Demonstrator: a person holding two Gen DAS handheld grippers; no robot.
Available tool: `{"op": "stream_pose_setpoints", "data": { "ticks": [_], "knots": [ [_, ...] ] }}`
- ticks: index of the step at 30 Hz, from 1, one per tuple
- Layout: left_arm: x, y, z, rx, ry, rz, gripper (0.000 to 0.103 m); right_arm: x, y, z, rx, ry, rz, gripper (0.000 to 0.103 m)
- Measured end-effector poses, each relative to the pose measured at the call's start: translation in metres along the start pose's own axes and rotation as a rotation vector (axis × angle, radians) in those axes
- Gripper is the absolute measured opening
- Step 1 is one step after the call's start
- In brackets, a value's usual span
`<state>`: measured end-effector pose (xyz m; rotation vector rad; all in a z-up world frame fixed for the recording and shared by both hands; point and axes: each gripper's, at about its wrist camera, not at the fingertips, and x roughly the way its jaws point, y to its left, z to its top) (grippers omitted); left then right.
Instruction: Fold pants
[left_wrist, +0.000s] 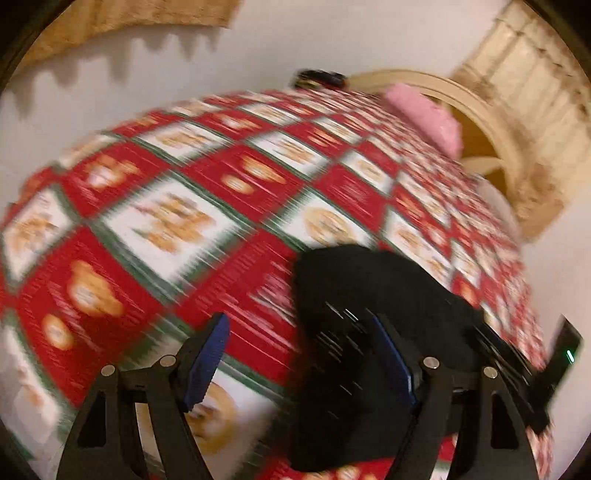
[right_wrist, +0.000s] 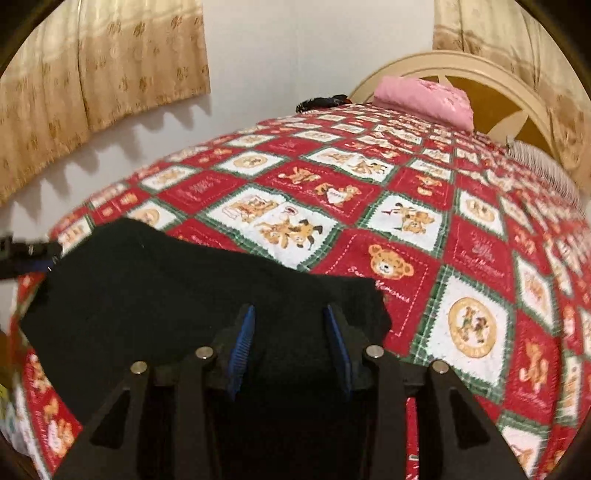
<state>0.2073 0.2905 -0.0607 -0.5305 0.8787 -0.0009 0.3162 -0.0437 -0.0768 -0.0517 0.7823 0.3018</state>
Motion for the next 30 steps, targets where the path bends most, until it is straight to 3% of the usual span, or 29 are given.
{"op": "stream_pose_setpoints", "data": {
  "ticks": [2,5,6,9,12,14,16,17,20,22,24,30],
  "knots": [
    [0.014,-0.009,-0.009,0.013,0.045,-0.046,0.078,0.001,-0.001,0.001,0.012,-0.005,0.016,0.042],
    [0.023,-0.032,-0.017,0.095,0.023,0.029,0.079,0.001,0.001,0.001,0.015,-0.009,0.027,0.044],
    [0.027,-0.038,-0.017,0.103,0.030,0.022,0.079,0.001,0.001,0.001,0.016,-0.010,0.031,0.044],
    [0.034,-0.040,-0.011,0.051,0.062,-0.028,0.079,0.001,0.000,0.001,0.016,-0.013,0.043,0.047],
    [0.035,-0.028,-0.004,-0.058,0.077,-0.109,0.079,0.001,-0.001,0.000,0.016,-0.015,0.048,0.047],
    [0.032,-0.018,-0.002,-0.146,0.095,-0.221,0.079,0.001,-0.001,0.000,0.017,-0.015,0.048,0.047],
    [0.032,-0.020,-0.002,-0.190,0.118,-0.321,0.079,0.001,-0.001,0.000,0.018,-0.016,0.049,0.047],
    [0.029,-0.024,-0.001,-0.186,0.108,-0.334,0.079,0.001,-0.001,0.000,0.017,-0.016,0.048,0.047],
    [0.019,-0.030,0.009,-0.190,0.018,-0.295,0.078,0.001,-0.001,0.000,0.015,-0.015,0.047,0.047],
    [0.010,-0.028,0.018,-0.222,-0.030,-0.276,0.070,0.001,0.000,0.000,0.011,-0.015,0.042,0.047],
    [0.000,-0.032,0.027,-0.184,-0.079,-0.191,0.053,0.000,0.000,0.000,0.009,-0.015,0.040,0.048],
    [-0.034,-0.032,0.030,-0.019,-0.232,0.122,0.052,0.001,0.001,0.000,0.000,-0.015,0.041,0.050]
  ]
}}
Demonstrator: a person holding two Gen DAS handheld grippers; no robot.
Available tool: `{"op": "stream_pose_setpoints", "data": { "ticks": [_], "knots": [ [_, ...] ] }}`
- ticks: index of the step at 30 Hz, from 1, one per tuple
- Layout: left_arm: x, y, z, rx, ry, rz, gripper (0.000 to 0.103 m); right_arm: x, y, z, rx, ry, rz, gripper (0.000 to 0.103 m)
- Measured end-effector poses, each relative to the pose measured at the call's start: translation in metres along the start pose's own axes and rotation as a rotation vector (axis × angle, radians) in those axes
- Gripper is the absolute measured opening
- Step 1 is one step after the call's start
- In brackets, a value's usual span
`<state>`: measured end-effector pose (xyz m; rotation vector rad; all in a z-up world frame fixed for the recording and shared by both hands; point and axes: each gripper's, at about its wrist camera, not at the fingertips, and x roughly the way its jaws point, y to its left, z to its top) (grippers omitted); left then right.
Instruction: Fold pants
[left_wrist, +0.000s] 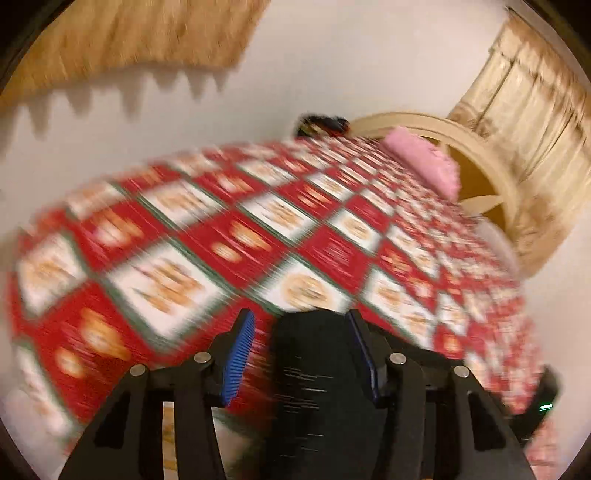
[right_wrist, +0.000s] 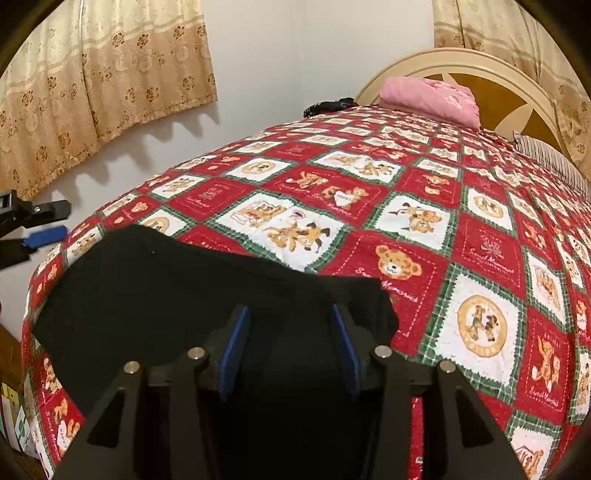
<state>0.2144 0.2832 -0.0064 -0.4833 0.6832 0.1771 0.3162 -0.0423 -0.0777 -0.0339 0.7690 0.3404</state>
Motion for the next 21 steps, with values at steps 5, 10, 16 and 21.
{"op": "stream_pose_setpoints", "data": {
  "ticks": [5,10,16,21],
  "knots": [
    [-0.003,-0.020,-0.008,0.157,-0.026,0.056,0.052,0.000,0.003,-0.001,-0.020,0.001,-0.011,0.053],
    [0.026,-0.058,-0.045,0.298,0.049,0.057,0.052,0.000,0.004,-0.001,-0.025,0.002,-0.018,0.053],
    [0.054,-0.055,-0.065,0.304,0.083,0.088,0.054,0.001,0.007,-0.001,-0.034,0.006,-0.033,0.053],
    [0.053,-0.055,-0.062,0.316,0.103,0.096,0.056,0.002,0.011,0.000,-0.054,0.010,-0.053,0.054]
  ]
}}
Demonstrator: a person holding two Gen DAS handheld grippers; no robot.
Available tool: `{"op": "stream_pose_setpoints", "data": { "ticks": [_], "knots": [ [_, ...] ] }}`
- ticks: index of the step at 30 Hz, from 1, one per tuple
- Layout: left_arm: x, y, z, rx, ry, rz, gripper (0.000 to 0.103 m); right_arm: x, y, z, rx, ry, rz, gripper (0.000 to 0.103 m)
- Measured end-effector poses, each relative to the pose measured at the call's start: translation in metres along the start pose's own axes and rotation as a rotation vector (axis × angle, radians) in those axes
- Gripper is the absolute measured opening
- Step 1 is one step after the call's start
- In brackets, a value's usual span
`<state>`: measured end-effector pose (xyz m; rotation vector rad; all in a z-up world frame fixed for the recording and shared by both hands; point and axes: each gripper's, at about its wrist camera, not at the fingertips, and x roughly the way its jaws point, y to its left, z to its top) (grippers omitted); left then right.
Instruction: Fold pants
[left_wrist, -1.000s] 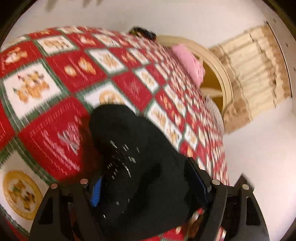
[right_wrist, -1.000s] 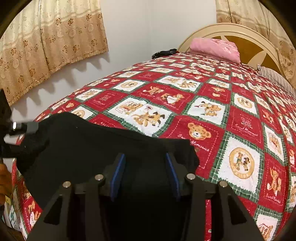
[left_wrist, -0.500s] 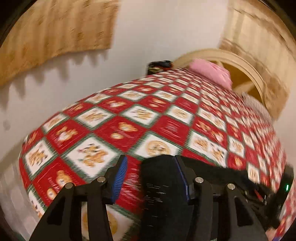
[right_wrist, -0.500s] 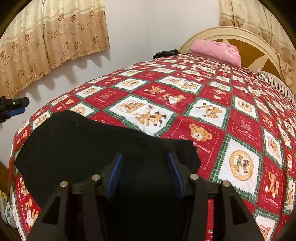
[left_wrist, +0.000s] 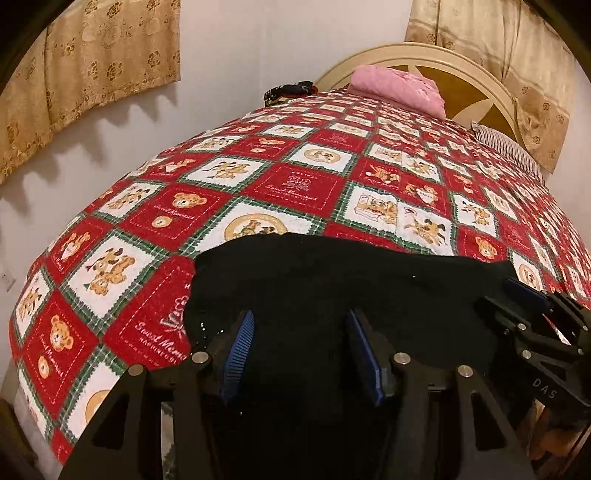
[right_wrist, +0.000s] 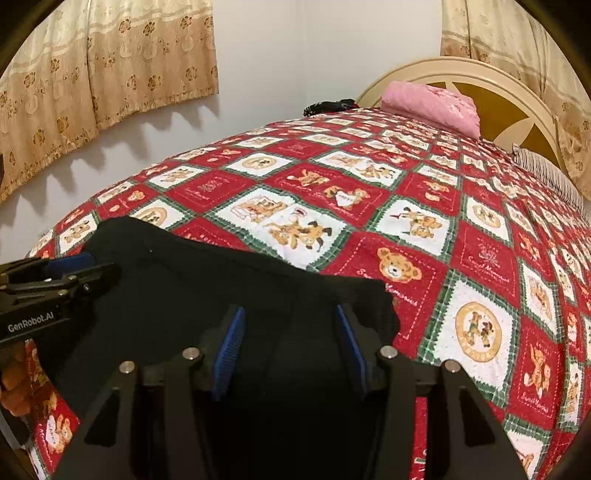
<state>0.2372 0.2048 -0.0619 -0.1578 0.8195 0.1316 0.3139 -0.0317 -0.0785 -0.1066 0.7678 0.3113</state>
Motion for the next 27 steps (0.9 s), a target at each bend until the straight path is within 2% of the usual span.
{"op": "stream_pose_setpoints", "data": {
  "ticks": [4,7,10,14,21,27],
  "knots": [
    [-0.012,-0.007,-0.003,0.019,-0.002,0.045,0.056,-0.012,0.000,0.000,-0.002,-0.022,-0.004,0.054],
    [-0.018,-0.012,-0.008,0.057,-0.008,0.071,0.056,-0.034,-0.003,-0.005,0.046,-0.045,0.016,0.054],
    [-0.018,-0.011,-0.012,0.048,-0.008,0.069,0.056,-0.051,0.001,-0.016,0.025,-0.044,0.018,0.055],
    [-0.014,-0.011,-0.018,0.035,-0.010,0.070,0.056,-0.051,0.009,-0.031,-0.030,-0.008,-0.012,0.058],
    [-0.017,-0.013,-0.020,0.059,-0.002,0.078,0.057,-0.043,0.010,-0.031,-0.050,0.028,-0.033,0.063],
    [-0.027,-0.013,-0.028,0.048,0.011,0.069,0.057,-0.066,0.003,-0.036,0.032,0.006,-0.009,0.063]
  ]
}}
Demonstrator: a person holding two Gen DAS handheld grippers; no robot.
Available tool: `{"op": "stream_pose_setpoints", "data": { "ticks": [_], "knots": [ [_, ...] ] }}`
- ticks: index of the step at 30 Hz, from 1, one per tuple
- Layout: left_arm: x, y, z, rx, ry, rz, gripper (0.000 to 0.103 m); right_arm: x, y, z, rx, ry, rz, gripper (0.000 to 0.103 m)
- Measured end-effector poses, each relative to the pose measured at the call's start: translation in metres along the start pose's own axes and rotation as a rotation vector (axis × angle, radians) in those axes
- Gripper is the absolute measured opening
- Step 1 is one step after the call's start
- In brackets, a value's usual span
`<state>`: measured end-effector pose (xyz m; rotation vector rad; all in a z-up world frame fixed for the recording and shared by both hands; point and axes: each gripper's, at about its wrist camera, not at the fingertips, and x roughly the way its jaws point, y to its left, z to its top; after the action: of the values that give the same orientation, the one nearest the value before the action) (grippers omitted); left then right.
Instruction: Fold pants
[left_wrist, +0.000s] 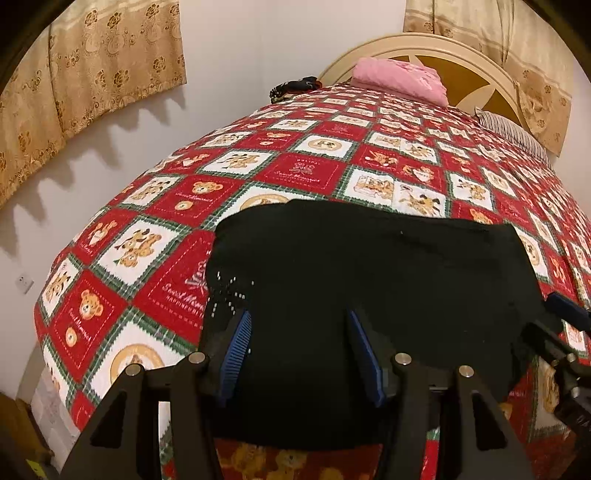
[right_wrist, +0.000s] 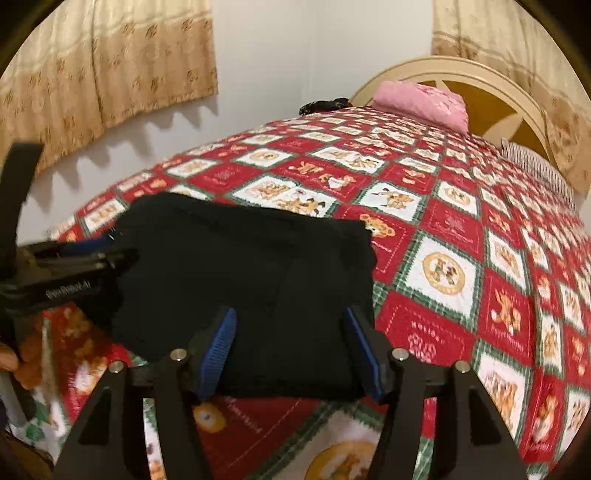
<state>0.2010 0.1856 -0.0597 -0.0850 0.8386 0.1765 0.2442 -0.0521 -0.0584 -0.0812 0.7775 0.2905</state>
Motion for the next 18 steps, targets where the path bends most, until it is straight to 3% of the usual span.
{"op": "stream_pose_setpoints", "data": {
  "ticks": [9,18],
  "knots": [
    [-0.005,-0.003,-0.008,0.008,-0.003,0.011,0.057,0.003,-0.004,-0.013,0.046,0.040,-0.005,0.063],
    [-0.010,-0.004,-0.012,0.006,-0.017,0.027,0.057,-0.011,-0.002,-0.016,0.068,0.009,-0.010,0.063]
  ]
}}
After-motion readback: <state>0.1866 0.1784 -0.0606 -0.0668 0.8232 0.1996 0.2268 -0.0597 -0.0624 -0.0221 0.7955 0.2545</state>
